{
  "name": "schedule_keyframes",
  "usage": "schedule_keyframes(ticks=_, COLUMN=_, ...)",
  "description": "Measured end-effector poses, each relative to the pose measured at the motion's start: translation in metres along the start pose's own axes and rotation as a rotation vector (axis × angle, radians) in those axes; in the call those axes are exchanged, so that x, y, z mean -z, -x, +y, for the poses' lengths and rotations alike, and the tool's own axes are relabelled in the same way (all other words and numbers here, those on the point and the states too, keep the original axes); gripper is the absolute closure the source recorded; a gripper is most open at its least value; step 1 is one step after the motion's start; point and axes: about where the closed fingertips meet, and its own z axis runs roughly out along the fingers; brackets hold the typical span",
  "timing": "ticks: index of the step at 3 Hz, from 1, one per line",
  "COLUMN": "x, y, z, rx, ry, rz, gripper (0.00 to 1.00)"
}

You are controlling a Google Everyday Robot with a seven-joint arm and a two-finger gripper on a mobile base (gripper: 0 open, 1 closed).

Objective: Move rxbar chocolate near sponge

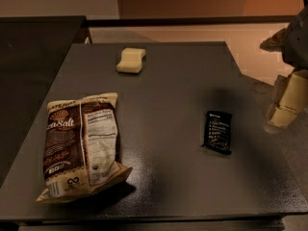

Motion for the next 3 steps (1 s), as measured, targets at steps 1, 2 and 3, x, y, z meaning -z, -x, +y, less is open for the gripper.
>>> schedule_keyframes(ticks=1, x=-0.021, y=-0.001, z=0.007, rx=0.001, ry=0.043, rz=-0.078, gripper=0.0)
schedule_keyframes(ticks=2, x=-0.045, y=0.002, z=0.012, rx=0.008, ry=0.076, rz=-0.144, gripper=0.0)
schedule_keyframes(ticks=3, x=-0.068, y=0.007, z=0.018, rx=0.01, ry=0.098, rz=-0.206, gripper=0.0)
